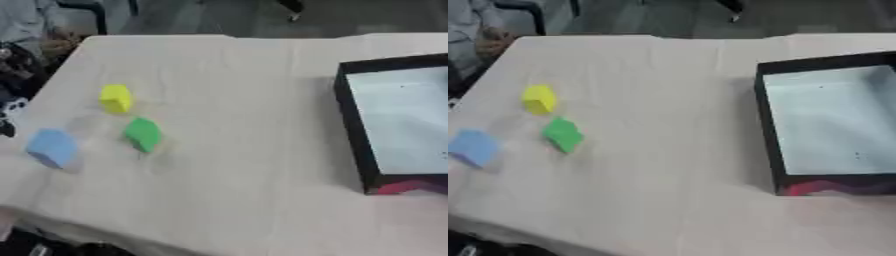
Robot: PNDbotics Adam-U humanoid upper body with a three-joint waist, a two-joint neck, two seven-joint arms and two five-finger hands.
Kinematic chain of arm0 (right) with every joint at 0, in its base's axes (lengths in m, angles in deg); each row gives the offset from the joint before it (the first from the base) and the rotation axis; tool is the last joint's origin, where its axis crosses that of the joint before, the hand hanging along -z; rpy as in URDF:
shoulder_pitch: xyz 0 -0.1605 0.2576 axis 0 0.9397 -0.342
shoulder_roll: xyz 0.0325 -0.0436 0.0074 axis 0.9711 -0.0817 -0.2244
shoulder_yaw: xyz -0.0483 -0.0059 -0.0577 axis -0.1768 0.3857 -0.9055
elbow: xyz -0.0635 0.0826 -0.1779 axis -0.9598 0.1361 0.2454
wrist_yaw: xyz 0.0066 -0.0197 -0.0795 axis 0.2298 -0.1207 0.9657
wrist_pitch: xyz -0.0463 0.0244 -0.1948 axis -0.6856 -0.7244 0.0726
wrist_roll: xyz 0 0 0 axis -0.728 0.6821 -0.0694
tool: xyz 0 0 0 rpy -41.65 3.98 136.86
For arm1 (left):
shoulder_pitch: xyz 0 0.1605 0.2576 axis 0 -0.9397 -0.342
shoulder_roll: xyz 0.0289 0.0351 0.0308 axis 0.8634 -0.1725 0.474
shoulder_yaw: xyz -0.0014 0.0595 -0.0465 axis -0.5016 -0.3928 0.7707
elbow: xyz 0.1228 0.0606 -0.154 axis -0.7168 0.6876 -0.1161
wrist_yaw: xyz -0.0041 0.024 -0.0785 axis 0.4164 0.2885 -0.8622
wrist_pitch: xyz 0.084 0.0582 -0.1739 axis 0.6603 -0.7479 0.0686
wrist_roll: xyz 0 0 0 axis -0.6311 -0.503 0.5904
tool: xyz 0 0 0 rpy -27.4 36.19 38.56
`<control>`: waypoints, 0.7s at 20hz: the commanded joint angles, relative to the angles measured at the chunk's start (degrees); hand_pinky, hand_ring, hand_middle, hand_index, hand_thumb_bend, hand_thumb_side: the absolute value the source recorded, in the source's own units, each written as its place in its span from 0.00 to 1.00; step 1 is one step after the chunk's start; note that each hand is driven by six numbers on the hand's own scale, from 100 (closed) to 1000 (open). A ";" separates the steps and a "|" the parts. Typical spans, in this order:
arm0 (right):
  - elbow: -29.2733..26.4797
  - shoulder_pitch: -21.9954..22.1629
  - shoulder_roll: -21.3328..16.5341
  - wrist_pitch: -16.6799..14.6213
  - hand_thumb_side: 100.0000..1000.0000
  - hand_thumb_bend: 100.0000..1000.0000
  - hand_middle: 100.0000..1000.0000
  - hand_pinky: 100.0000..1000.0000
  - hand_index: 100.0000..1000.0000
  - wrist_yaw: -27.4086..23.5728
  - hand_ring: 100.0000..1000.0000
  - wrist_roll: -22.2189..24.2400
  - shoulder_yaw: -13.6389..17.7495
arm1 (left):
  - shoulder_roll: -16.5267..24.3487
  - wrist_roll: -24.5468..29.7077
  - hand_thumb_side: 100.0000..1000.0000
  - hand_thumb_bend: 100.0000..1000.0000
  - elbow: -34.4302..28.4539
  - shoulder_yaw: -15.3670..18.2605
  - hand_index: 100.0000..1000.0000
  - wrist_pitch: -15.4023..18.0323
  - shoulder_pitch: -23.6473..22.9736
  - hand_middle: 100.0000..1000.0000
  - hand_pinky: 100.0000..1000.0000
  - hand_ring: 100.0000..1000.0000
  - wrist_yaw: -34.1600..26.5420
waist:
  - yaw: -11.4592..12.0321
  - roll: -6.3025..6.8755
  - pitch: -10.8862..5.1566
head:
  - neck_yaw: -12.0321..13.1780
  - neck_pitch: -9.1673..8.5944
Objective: Pick up the objects with one hand, pass them to the other hand, and then place them into the box on the other side of the table.
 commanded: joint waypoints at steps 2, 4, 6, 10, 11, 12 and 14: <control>-0.44 -0.44 -1.76 -0.09 0.36 0.00 0.97 1.00 1.00 0.43 1.00 0.27 0.20 | 1.87 0.61 0.00 0.75 -0.54 -0.54 0.78 0.85 1.53 0.77 0.88 0.85 1.57 | 0.01 0.46 -3.73 | 1.22 -1.05; -0.44 -0.48 -1.68 -0.05 0.36 0.00 0.97 1.00 1.00 0.53 1.00 0.39 0.15 | 1.50 0.70 0.00 0.75 -0.23 -0.85 0.78 1.08 1.87 0.77 0.88 0.85 1.89 | 0.00 0.44 -3.66 | 1.54 -1.24; -0.44 -0.52 -1.62 -0.07 0.36 0.00 0.97 1.00 1.00 0.62 1.00 0.50 0.11 | 1.18 0.81 0.00 0.75 0.08 -1.22 0.78 1.33 2.27 0.77 0.88 0.85 2.21 | -0.04 0.41 -3.59 | 1.70 -1.32; -0.41 -0.50 -1.50 -0.20 0.36 0.00 0.97 1.00 1.00 0.83 1.00 0.69 0.05 | 0.39 0.74 0.00 0.75 0.75 -1.92 0.79 1.89 3.23 0.77 0.88 0.85 3.11 | -0.13 0.32 -3.45 | 1.79 -1.35; -0.40 -0.49 -1.48 -0.25 0.36 0.00 0.97 1.00 1.00 0.89 1.00 0.74 0.04 | 0.20 0.70 0.00 0.75 0.95 -2.02 0.79 1.98 3.43 0.77 0.88 0.85 3.22 | -0.16 0.30 -3.41 | 1.77 -1.33; -0.39 -0.48 -1.46 -0.30 0.36 0.00 0.97 1.00 1.00 0.94 1.00 0.79 0.02 | 0.05 0.70 0.00 0.75 1.14 -2.11 0.79 2.07 3.58 0.77 0.88 0.85 3.33 | -0.19 0.29 -3.38 | 1.74 -1.32; -0.37 -0.49 -1.43 -0.39 0.36 0.00 0.97 1.00 1.00 1.02 1.00 0.87 -0.02 | -0.11 1.01 0.00 0.76 1.52 -2.35 0.79 2.24 3.76 0.77 0.88 0.85 3.60 | -0.29 0.28 -3.34 | 1.59 -1.22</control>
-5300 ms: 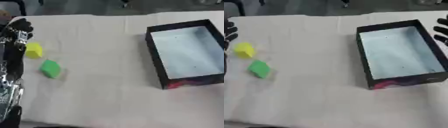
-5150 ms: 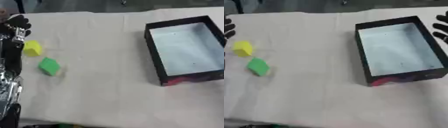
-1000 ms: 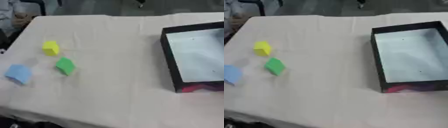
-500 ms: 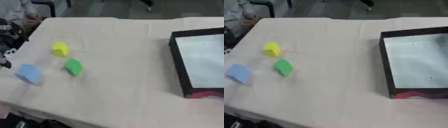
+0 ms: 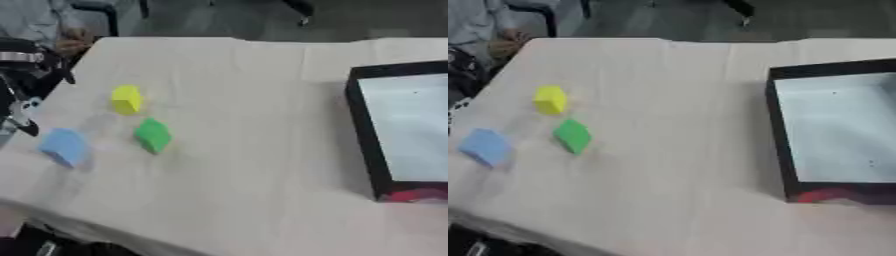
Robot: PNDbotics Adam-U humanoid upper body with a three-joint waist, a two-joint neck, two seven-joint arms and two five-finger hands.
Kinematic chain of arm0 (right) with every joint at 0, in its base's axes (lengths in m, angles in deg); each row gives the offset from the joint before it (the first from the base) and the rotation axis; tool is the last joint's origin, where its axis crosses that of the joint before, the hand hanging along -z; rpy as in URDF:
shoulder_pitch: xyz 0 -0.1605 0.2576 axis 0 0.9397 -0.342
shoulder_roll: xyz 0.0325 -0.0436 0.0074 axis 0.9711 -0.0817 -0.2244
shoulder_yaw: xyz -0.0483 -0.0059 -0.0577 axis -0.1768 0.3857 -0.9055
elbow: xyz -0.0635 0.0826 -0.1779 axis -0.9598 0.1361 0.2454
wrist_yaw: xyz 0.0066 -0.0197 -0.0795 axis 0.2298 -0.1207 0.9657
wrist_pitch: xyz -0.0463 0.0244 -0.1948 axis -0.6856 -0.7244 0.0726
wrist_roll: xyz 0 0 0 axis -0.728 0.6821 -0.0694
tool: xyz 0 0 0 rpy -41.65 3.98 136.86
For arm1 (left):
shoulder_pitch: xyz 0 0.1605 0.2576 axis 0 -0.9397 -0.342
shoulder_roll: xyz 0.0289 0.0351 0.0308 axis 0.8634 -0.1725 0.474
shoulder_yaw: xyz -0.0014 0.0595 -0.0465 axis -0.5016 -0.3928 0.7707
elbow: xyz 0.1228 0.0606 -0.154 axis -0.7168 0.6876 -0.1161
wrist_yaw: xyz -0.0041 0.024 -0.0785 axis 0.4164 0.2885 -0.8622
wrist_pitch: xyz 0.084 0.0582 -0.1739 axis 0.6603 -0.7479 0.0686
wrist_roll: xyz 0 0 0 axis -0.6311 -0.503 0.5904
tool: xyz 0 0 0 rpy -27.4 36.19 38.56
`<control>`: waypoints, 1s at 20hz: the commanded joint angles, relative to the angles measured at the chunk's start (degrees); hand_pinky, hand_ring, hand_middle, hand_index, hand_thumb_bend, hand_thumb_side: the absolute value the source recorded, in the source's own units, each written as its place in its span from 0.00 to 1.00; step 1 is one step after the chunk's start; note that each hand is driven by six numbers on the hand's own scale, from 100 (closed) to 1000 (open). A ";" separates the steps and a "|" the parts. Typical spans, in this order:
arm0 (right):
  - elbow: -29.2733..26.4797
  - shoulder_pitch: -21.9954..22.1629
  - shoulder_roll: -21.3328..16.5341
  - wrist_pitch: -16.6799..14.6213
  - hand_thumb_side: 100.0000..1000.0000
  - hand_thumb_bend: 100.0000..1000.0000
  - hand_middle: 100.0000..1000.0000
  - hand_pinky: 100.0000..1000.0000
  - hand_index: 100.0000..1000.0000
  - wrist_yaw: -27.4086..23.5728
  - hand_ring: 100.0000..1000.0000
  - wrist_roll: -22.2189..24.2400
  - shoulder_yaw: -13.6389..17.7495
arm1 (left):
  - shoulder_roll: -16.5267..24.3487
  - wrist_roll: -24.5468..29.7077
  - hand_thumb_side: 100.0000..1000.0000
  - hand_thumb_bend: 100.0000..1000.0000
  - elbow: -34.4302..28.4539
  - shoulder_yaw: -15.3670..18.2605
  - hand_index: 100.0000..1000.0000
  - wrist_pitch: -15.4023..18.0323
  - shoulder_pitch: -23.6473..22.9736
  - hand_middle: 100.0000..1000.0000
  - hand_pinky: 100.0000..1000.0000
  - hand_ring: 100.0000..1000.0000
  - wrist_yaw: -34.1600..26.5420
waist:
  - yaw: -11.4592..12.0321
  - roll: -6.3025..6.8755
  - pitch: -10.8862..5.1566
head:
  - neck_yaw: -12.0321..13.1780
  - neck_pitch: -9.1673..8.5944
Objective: Pick up the objects with one hand, pass them to the other hand, and then place them into the box on the other side of the table.
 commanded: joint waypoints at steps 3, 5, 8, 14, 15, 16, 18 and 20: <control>-0.33 -0.45 -1.48 -0.32 0.36 0.00 0.97 1.00 1.00 0.30 1.00 0.33 0.29 | 1.54 1.17 0.00 0.78 0.77 0.04 0.79 0.88 1.14 0.77 0.88 0.85 0.55 | -0.07 0.28 -3.32 | -0.39 -0.47; -0.32 -0.47 -1.49 -0.36 0.36 0.00 0.97 1.00 1.00 0.26 1.00 0.37 0.26 | 1.61 2.00 0.00 0.79 1.18 -0.16 0.79 0.85 0.96 0.77 0.88 0.85 0.59 | -0.12 0.29 -3.36 | -0.94 -0.04; -0.29 -0.45 -1.50 -0.43 0.36 0.00 0.97 1.00 1.00 0.25 1.00 0.44 0.20 | 1.77 3.24 0.00 0.81 1.66 -0.35 0.80 0.76 0.57 0.78 0.88 0.85 0.60 | -0.22 0.26 -3.38 | -1.72 0.67; -0.21 -0.48 -1.48 -0.52 0.37 0.00 0.97 1.00 1.00 0.26 1.00 0.57 0.13 | 2.35 3.65 0.00 0.85 2.73 -1.09 0.81 0.80 -0.77 0.78 0.88 0.86 0.74 | -0.38 0.27 -3.39 | -2.51 1.82; -0.20 -0.49 -1.46 -0.51 0.37 0.00 0.97 1.00 1.00 0.29 1.00 0.61 0.11 | 2.45 3.66 0.00 0.86 2.82 -1.18 0.81 0.90 -1.03 0.78 0.89 0.86 0.58 | -0.40 0.28 -3.39 | -2.58 1.87; -0.19 -0.50 -1.44 -0.51 0.37 0.00 0.97 1.00 1.00 0.32 1.00 0.65 0.10 | 2.55 3.66 0.00 0.86 2.91 -1.28 0.81 1.03 -1.34 0.78 0.89 0.86 0.34 | -0.43 0.29 -3.38 | -2.60 1.86; -0.16 -0.50 -1.39 -0.48 0.37 0.00 0.97 1.00 1.00 0.38 1.00 0.71 0.09 | 2.71 3.66 0.00 0.88 3.02 -1.37 0.82 1.24 -1.76 0.78 0.88 0.86 -0.02 | -0.49 0.31 -3.37 | -2.59 1.78; -0.12 -0.49 -1.24 -0.41 0.37 0.00 0.97 1.00 1.00 0.52 1.00 0.79 0.10 | 2.77 3.66 0.00 0.88 3.23 -1.46 0.83 1.51 -2.18 0.78 0.88 0.86 0.04 | -0.59 0.31 -3.33 | -2.53 1.54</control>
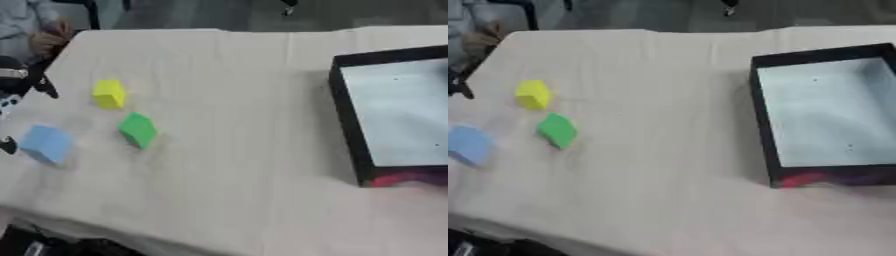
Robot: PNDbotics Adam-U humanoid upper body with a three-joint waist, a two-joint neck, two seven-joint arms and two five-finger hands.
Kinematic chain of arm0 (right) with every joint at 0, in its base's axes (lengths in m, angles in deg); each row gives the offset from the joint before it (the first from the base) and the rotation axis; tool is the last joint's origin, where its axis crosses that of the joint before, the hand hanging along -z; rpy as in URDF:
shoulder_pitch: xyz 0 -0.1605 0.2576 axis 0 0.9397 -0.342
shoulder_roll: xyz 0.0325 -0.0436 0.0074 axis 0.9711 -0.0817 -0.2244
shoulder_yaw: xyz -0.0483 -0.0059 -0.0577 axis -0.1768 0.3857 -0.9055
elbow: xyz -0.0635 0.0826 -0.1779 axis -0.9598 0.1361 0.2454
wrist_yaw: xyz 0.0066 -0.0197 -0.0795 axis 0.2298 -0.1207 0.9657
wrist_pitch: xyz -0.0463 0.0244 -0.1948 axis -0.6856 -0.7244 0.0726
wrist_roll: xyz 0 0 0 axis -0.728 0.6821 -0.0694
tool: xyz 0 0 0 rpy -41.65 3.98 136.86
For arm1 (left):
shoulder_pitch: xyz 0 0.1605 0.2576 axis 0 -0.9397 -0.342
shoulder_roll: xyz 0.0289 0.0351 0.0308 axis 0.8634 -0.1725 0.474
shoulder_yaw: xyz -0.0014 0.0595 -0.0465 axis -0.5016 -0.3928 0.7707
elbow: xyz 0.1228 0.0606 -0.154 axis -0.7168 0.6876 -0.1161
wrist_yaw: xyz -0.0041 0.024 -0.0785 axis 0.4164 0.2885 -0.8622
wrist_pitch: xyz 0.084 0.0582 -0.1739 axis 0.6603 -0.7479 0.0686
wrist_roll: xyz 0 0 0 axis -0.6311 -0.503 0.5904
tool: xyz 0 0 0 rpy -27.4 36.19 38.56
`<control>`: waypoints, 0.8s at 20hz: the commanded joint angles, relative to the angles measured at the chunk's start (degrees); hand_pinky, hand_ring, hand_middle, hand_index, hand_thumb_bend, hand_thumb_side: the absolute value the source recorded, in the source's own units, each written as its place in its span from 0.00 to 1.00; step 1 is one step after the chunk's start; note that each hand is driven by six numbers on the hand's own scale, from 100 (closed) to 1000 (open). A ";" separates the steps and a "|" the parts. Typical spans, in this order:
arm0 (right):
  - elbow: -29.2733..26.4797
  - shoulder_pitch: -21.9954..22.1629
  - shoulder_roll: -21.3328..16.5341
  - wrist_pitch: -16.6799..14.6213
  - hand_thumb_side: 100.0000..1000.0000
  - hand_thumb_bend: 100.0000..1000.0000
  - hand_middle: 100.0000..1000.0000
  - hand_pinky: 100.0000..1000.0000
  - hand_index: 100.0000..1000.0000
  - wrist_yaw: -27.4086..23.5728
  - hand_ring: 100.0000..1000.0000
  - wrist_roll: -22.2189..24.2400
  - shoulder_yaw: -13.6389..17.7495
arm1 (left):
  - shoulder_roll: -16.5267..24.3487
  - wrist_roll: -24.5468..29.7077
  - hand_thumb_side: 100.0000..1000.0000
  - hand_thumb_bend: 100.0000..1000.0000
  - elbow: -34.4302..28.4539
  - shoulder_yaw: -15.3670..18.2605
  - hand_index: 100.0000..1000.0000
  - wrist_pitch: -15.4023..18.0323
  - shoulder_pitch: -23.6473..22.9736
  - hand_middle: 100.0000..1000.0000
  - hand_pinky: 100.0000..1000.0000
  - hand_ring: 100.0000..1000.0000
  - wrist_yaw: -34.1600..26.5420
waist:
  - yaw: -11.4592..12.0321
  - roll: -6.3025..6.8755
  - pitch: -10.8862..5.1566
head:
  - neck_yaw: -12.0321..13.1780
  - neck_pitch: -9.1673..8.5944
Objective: Pick up the objects with one hand, pass them to the other hand, and then place them into the box on the other side of the table.
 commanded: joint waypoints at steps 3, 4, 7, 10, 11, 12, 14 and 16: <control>-0.42 -0.45 -1.07 0.09 0.38 0.00 0.97 1.00 1.00 0.56 1.00 0.29 0.28 | 2.96 1.91 0.00 0.88 0.60 0.07 0.83 2.78 0.05 0.78 0.88 0.86 0.92 | -0.19 0.26 -3.28 | 0.23 -0.33; -0.42 -0.42 -1.00 0.10 0.38 0.00 0.97 1.00 1.00 0.63 1.00 0.31 0.29 | 2.89 1.91 0.00 0.87 0.80 0.06 0.83 2.95 0.10 0.78 0.87 0.86 1.40 | -0.22 0.24 -3.27 | 0.30 -0.37; -0.40 -0.32 -0.76 0.09 0.38 0.00 0.97 1.00 1.00 0.95 1.00 0.44 0.28 | 2.67 1.90 0.00 0.86 1.51 0.13 0.82 3.32 0.28 0.79 0.87 0.86 3.59 | -0.28 0.16 -3.17 | 0.56 -0.49; -0.36 -0.27 -0.58 0.08 0.39 0.00 0.97 1.00 1.00 1.22 1.00 0.50 0.31 | 2.33 1.58 0.00 0.85 2.80 0.31 0.82 3.54 0.52 0.79 0.87 0.86 5.31 | -0.26 0.10 -3.10 | 0.93 -0.62; -0.36 -0.27 -0.52 0.08 0.39 0.00 0.97 1.00 1.00 1.28 1.00 0.52 0.30 | 2.13 1.39 0.00 0.85 3.47 0.32 0.82 3.64 0.69 0.79 0.87 0.86 6.05 | -0.25 0.08 -3.09 | 1.05 -0.64; -0.35 -0.26 -0.46 0.10 0.39 0.00 0.97 1.00 1.00 1.32 1.00 0.54 0.29 | 1.91 1.15 0.00 0.85 4.12 0.33 0.82 3.81 0.88 0.79 0.87 0.86 6.79 | -0.24 0.05 -3.08 | 1.12 -0.66; -0.34 -0.23 -0.35 0.09 0.39 0.00 0.97 1.00 1.00 1.41 1.00 0.57 0.32 | 1.42 0.29 0.00 0.84 5.26 0.46 0.82 4.23 1.26 0.79 0.87 0.86 7.99 | -0.23 -0.04 -3.05 | 1.10 -0.70; -0.34 -0.16 -0.29 0.02 0.39 0.00 0.97 1.00 1.00 1.48 1.00 0.55 0.34 | 1.06 -0.88 0.00 0.84 6.09 0.56 0.82 4.74 1.56 0.79 0.87 0.86 8.53 | -0.22 -0.11 -3.02 | 1.10 -0.74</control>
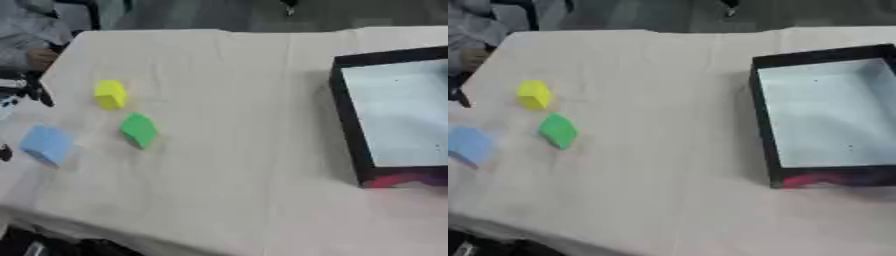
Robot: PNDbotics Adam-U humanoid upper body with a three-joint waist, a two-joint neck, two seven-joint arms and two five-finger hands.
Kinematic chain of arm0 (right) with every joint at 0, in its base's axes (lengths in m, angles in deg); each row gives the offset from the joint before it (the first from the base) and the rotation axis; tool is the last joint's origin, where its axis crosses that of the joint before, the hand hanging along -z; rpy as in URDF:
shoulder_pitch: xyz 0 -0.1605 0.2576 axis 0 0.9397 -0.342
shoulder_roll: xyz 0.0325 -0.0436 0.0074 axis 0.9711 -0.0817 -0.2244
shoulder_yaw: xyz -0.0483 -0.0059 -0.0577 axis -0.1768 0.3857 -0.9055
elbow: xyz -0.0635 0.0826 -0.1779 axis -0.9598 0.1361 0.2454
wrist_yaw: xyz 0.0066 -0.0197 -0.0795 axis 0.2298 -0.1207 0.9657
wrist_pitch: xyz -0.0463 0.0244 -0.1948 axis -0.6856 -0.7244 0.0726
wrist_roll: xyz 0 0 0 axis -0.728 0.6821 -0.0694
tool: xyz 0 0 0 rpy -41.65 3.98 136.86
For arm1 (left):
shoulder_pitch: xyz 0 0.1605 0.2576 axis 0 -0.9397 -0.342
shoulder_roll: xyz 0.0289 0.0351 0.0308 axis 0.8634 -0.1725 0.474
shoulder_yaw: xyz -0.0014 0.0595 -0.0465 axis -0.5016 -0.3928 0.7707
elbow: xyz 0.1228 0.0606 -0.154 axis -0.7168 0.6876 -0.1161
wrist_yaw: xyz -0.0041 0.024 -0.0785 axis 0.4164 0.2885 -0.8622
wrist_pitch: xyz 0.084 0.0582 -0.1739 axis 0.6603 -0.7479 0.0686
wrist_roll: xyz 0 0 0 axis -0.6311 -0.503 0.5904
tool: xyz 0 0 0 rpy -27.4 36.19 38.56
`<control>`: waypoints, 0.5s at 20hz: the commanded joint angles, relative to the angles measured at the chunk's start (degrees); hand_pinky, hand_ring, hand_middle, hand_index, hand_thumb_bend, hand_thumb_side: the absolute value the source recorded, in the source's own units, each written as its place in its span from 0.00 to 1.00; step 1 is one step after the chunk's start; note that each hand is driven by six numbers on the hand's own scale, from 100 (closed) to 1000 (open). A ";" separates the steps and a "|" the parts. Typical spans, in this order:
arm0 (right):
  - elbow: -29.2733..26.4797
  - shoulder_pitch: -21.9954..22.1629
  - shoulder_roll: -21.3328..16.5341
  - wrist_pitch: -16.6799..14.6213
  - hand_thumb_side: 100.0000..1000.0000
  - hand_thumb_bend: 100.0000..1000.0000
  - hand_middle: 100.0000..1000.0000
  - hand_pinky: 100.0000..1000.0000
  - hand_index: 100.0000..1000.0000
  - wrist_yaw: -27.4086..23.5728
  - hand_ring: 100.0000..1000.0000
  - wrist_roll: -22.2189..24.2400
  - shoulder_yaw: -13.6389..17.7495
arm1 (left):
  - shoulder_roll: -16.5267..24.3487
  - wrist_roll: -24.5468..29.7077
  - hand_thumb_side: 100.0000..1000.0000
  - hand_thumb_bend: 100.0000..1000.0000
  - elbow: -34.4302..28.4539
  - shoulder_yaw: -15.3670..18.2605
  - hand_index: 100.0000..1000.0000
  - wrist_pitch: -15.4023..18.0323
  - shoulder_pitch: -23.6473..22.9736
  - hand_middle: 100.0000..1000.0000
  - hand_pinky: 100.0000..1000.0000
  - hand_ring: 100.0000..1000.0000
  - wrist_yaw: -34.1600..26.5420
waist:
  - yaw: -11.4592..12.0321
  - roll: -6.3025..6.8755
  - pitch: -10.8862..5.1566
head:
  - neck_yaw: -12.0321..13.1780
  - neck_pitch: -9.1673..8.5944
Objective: Pick up the objects with one hand, pass them to the other hand, and then place them into the box on the other side of the table.
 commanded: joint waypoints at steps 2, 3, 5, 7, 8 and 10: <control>-0.45 -0.31 -0.88 -0.13 0.39 0.00 0.97 1.00 1.00 0.32 1.00 0.09 0.52 | 1.19 0.04 0.00 0.84 1.39 0.91 0.83 3.23 1.32 0.79 0.87 0.86 1.26 | 0.06 -0.16 -2.98 | 0.18 -0.72; -0.44 -0.30 -0.83 -0.13 0.39 0.00 0.97 1.00 1.00 0.38 1.00 0.12 0.52 | 1.08 -0.36 0.00 0.84 1.63 0.92 0.83 3.40 1.42 0.79 0.87 0.86 1.35 | 0.07 -0.16 -2.96 | 0.20 -0.77; -0.41 -0.28 -0.73 -0.09 0.40 0.00 0.97 1.00 1.00 0.53 1.00 0.17 0.53 | 0.82 -1.31 0.00 0.84 2.07 1.02 0.82 3.71 1.65 0.79 0.87 0.86 1.42 | 0.09 -0.16 -2.93 | 0.22 -0.87; -0.41 -0.28 -0.63 -0.05 0.40 0.00 0.97 1.00 1.00 0.65 1.00 0.22 0.54 | 0.54 -2.07 0.00 0.84 2.70 1.04 0.82 3.94 1.80 0.78 0.87 0.86 1.49 | 0.08 -0.18 -2.87 | 0.18 -0.97; -0.43 -0.26 -0.59 -0.07 0.40 0.00 0.97 1.00 1.00 0.71 1.00 0.24 0.56 | 0.35 -2.25 0.00 0.84 3.10 1.04 0.82 4.00 1.89 0.78 0.87 0.86 1.51 | 0.05 -0.20 -2.82 | 0.17 -1.04; -0.44 -0.20 -0.50 -0.15 0.40 0.00 0.97 1.00 1.00 0.85 1.00 0.24 0.61 | -0.09 -2.34 0.00 0.85 4.13 1.08 0.82 4.00 2.13 0.78 0.87 0.86 1.42 | -0.06 -0.27 -2.71 | 0.13 -1.18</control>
